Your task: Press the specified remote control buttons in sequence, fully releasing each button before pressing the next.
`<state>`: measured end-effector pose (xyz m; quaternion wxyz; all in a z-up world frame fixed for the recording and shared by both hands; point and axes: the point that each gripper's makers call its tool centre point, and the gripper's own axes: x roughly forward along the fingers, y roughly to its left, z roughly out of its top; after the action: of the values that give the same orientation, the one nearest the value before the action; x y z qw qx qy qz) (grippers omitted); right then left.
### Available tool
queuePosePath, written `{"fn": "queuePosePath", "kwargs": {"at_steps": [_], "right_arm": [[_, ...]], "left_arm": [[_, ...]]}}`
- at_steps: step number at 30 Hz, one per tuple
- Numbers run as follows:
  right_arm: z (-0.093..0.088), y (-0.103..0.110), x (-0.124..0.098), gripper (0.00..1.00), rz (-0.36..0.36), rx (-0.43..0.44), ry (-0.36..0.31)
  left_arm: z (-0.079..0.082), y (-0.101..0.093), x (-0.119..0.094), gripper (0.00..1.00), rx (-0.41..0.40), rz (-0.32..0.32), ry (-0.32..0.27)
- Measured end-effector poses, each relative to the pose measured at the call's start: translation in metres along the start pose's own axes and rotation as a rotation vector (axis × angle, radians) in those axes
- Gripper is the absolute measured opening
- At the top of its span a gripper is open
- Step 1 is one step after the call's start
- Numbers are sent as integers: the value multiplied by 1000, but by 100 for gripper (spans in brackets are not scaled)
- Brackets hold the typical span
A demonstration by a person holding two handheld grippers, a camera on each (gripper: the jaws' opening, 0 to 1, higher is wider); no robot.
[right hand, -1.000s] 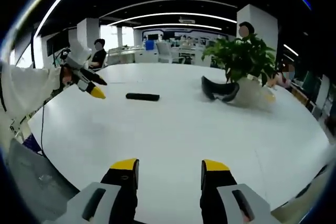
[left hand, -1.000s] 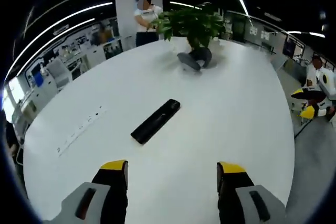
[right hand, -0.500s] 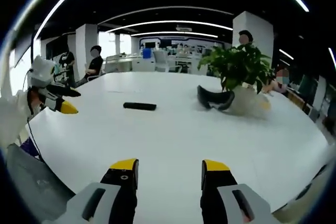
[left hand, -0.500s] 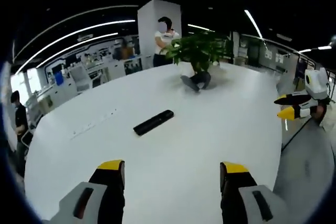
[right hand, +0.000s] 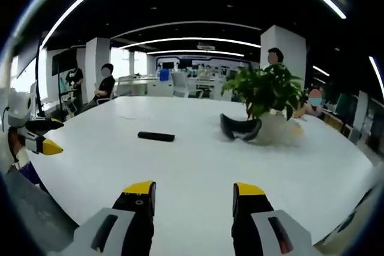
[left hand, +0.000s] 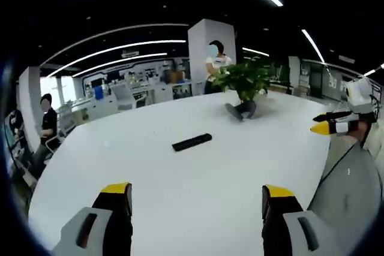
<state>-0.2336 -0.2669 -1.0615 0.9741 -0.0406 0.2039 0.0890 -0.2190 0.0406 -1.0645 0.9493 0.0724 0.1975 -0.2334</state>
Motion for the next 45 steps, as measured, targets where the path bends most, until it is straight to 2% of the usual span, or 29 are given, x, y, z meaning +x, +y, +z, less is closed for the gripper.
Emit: {"fn": "queuePosePath", "kwargs": {"at_steps": [2, 6, 10, 13, 17, 20, 23, 27, 30, 34, 38, 45], "right_arm": [[-1, 2, 1, 61, 3, -10, 5], [0, 4, 0, 73, 8, -20, -6], [0, 6, 1, 92, 8, -33, -8], [0, 8, 2, 98, 13, -32, -4], [-3, 10, 2, 99, 19, -34, 7], [-9, 9, 6, 99, 27, -22, 39], [-12, 9, 6, 99, 30, -15, 44], [-16, 10, 7, 97, 22, -62, 62], [-18, 11, 8, 97, 15, -84, 71], [-21, 10, 9, 95, 21, -71, 91], [-23, 10, 9, 94, 29, -54, 97], [-26, 11, 9, 93, 29, -83, 113]], "left_arm": [[-10, -8, -6, 93, -7, -7, 17], [-28, -10, -13, 98, 2, 35, 51], [-26, -3, -20, 100, -5, 79, 29], [-21, 3, -22, 100, -33, 107, -4], [-25, 1, -17, 100, -59, 83, 0], [-28, -1, -15, 100, -3, 94, 26], [-36, -1, -14, 100, 6, 96, 70], [-35, -1, -15, 100, 0, 97, 67], [-33, 1, -17, 100, 28, 120, 54], [-43, 1, -13, 100, 33, 112, 101], [-45, 1, -14, 100, 39, 107, 111], [-47, 2, -14, 100, 33, 110, 120]]}}
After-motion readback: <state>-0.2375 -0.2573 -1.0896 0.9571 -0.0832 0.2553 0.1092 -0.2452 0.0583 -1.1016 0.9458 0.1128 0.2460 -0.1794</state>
